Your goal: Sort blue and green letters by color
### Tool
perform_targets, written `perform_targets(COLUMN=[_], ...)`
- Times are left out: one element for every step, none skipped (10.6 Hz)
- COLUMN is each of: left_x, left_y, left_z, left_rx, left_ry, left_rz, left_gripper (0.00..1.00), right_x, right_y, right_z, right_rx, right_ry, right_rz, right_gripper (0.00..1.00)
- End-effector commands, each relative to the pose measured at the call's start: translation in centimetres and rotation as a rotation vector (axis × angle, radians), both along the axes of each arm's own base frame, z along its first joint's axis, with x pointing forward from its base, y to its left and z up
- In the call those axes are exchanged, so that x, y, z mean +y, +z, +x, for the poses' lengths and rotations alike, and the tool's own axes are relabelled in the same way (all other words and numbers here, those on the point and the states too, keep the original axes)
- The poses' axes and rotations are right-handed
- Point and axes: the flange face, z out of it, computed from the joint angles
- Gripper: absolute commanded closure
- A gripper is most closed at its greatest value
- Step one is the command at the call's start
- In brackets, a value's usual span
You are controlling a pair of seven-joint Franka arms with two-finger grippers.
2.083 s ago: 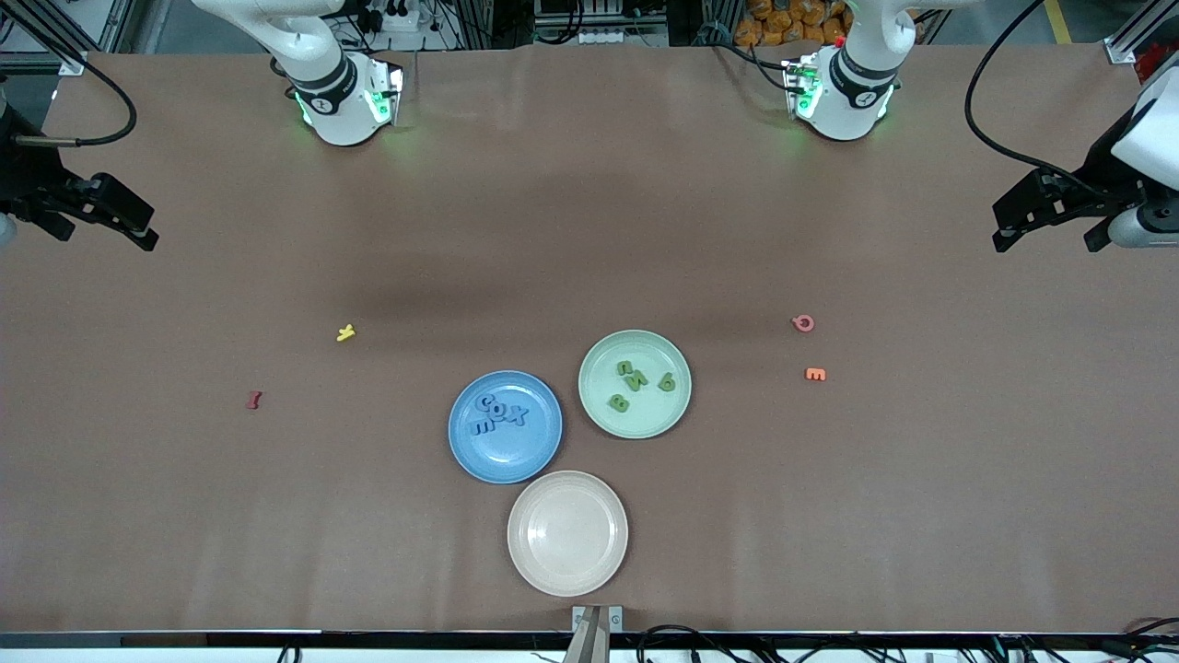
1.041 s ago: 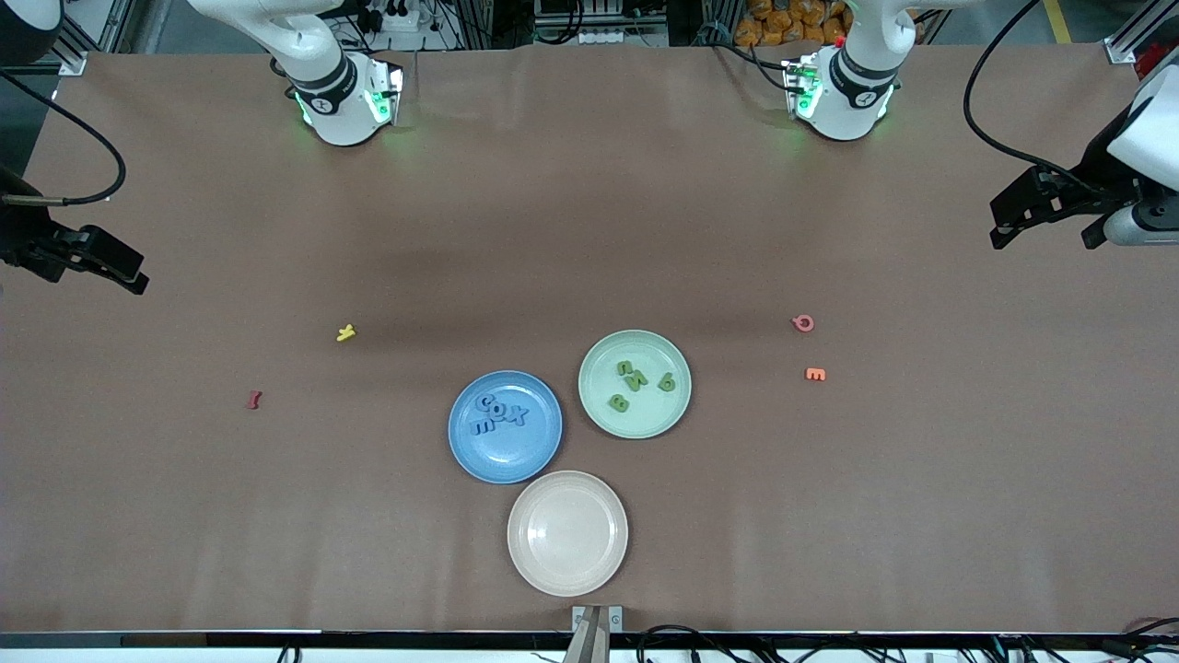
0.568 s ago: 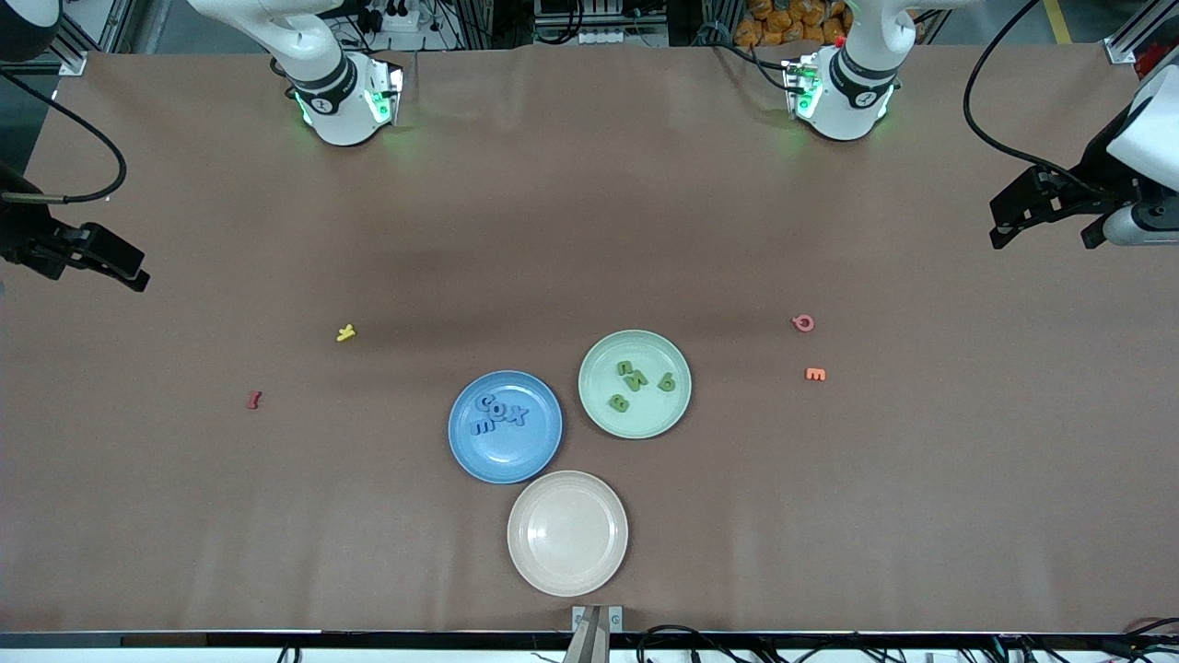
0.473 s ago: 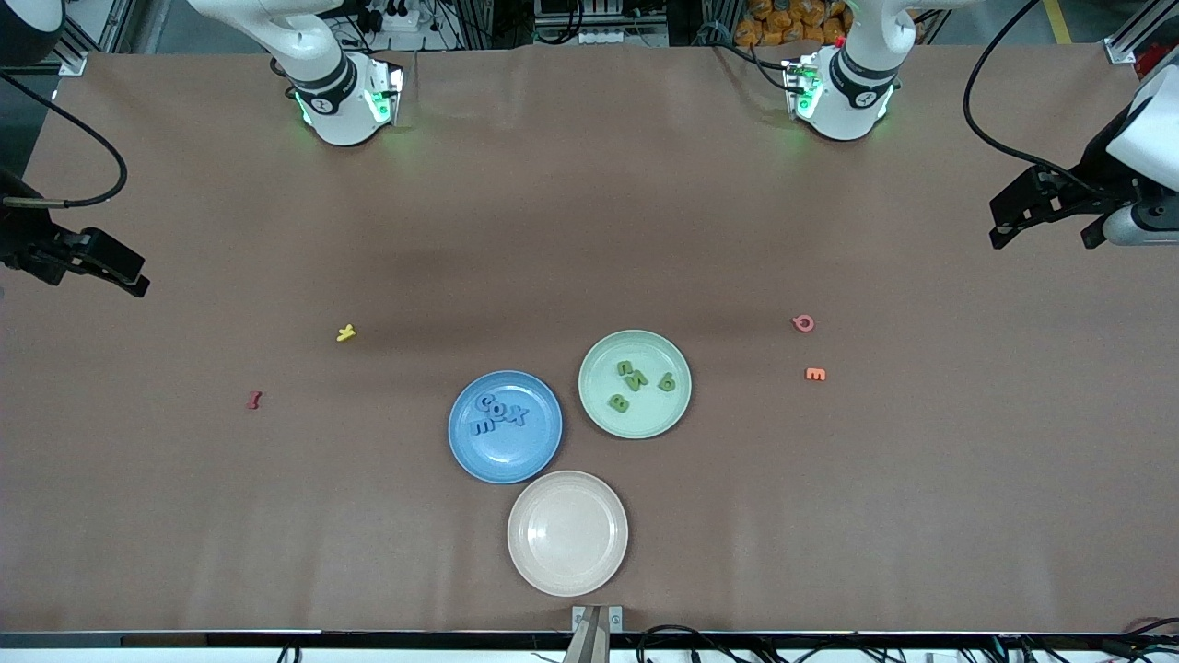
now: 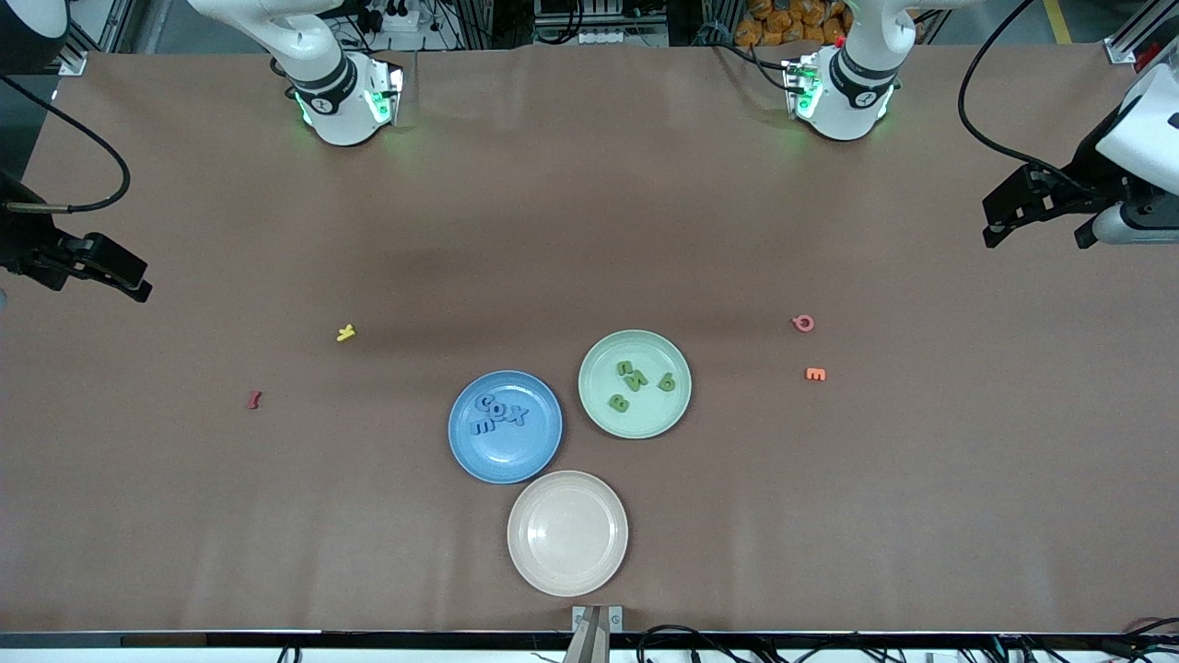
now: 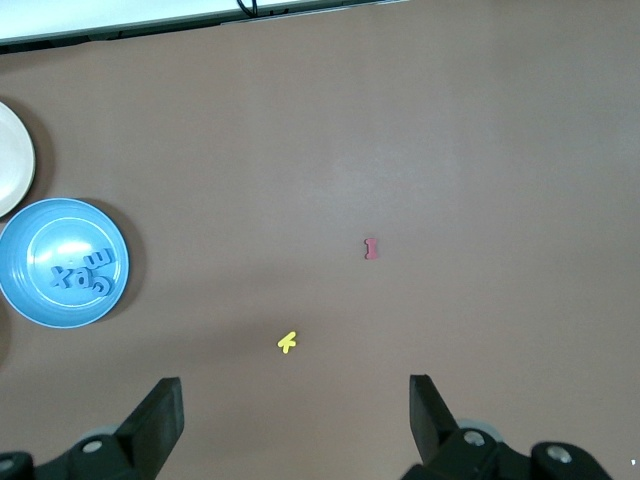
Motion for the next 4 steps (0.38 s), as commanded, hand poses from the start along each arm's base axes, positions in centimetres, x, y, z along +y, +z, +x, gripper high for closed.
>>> perform_targets(left_x=[-0.05,0.03,0.04,0.20], left_y=[0.34,0.27,0.27,0.19], left_z=[-0.10,-0.09,-0.08,-0.06], left_rx=[0.006,0.007,0.007,0.009], left_ry=[-0.009,-0.008,-0.008,-0.004], left_rz=[0.006,0.006,0.006,0.007], left_gripper=[0.00,0.00,0.00,0.00], right_x=[-0.02,0.09,0.09,0.00], right_y=[0.20,0.26,0.26,0.25], right_z=[0.25,0.31,0.31,0.29], right_rx=[0.001,-0.005,-0.005,-0.003], right_ry=[-0.017,-0.015,-0.015,-0.017], right_rz=[0.006,0.008,0.008,0.008], right_gripper=[0.00,0.00,0.00,0.00])
